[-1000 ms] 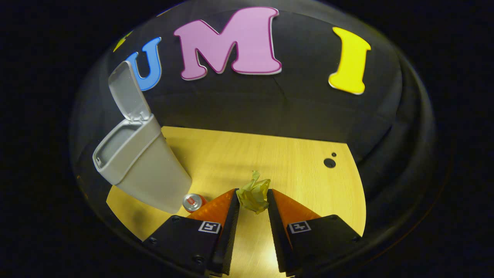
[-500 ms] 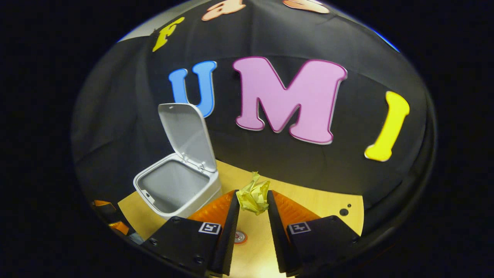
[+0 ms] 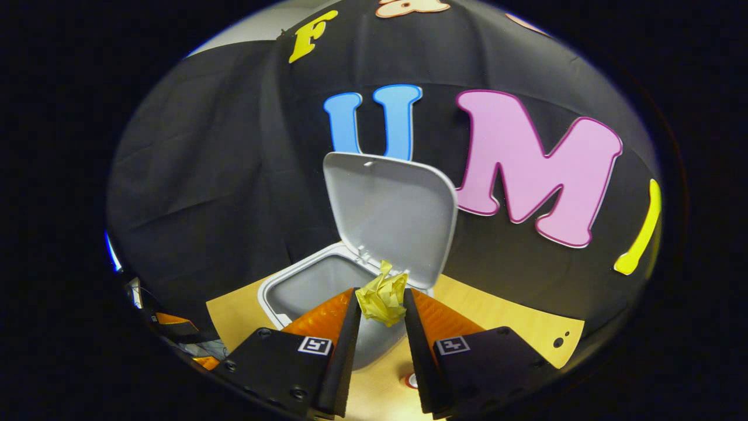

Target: Press the lid of the desktop garbage bin to open it, pick up the crumpled paper on the desktop and throw it into the bin, then pick up the pop can on the desktop and drop it into the bin, and finally close the garbage bin lid.

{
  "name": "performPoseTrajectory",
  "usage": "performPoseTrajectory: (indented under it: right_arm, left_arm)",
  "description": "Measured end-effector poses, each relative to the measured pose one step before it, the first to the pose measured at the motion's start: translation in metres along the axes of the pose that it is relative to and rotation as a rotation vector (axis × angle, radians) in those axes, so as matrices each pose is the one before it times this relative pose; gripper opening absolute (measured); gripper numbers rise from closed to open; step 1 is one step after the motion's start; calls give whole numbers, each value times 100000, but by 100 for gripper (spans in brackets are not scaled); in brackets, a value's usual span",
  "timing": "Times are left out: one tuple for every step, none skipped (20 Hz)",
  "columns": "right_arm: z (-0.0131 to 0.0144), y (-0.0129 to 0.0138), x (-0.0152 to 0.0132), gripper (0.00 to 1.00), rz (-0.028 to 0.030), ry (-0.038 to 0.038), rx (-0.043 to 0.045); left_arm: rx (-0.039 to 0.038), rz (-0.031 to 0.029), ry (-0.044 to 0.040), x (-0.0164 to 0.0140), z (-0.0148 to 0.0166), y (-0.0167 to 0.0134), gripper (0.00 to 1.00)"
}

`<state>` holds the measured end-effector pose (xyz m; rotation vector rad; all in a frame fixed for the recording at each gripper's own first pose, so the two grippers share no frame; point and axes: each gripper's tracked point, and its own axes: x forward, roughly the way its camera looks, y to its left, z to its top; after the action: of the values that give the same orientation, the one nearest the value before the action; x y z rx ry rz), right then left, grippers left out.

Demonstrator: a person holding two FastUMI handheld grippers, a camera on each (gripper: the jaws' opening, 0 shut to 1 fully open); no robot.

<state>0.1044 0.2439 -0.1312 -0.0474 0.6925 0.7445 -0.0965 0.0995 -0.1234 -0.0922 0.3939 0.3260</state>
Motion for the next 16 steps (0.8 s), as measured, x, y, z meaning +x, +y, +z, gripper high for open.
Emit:
performPoseTrajectory:
  right_arm:
    - [-118,625,408,50,795,608,-1373]
    - [-103,424,391,49,529,750,-882]
    - [-313,387,306,50,657,510,-427]
    - [-222,508,271,51,1263,442,222]
    - [-92,393,279,55,427,516,249]
    - [-7,-70,341,51,-311,-134,-299]
    - [66,-53,193,76,-1202,-159,-681]
    - [-71,-141,153,100,-648,-212,-311]
    - [1,-142,-168,100,-780,-436,82]
    - [88,-89,-42,100,-48,-584,734]
    - [5,-172,-309,100,-382,-509,925]
    - [115,-356,-417,100,-1118,-977,855]
    - [220,-452,-436,99,-1491,-1601,693]
    - [379,-576,-538,99,-1800,-2190,37]
    - [279,-623,-594,99,-2170,-2475,-298]
    - [395,-929,-714,98,-2717,-2623,-543]
  left_arm:
    - [-256,666,-592,-173,145,325,93]
    - [12,906,-12,-147,-14,365,93]
    - [45,934,160,-85,-233,402,93]
    - [-200,789,459,-154,-134,382,93]
    - [-246,533,295,-175,-169,263,93]
    - [29,515,286,-181,-84,202,93]
    - [298,426,452,-46,-102,215,93]
    - [387,248,336,-93,-150,146,93]
    - [383,165,77,-53,-67,152,93]
    - [367,-124,103,-11,-79,47,93]
    - [286,-485,102,-49,-230,-47,93]
    - [90,-1062,101,55,-139,-259,93]
    - [87,-1636,-58,18,-208,-396,92]
    - [296,-1517,-85,156,-111,-444,93]
    - [236,-1624,-15,189,-230,-433,93]
    - [-32,-2365,-83,375,-75,-708,93]
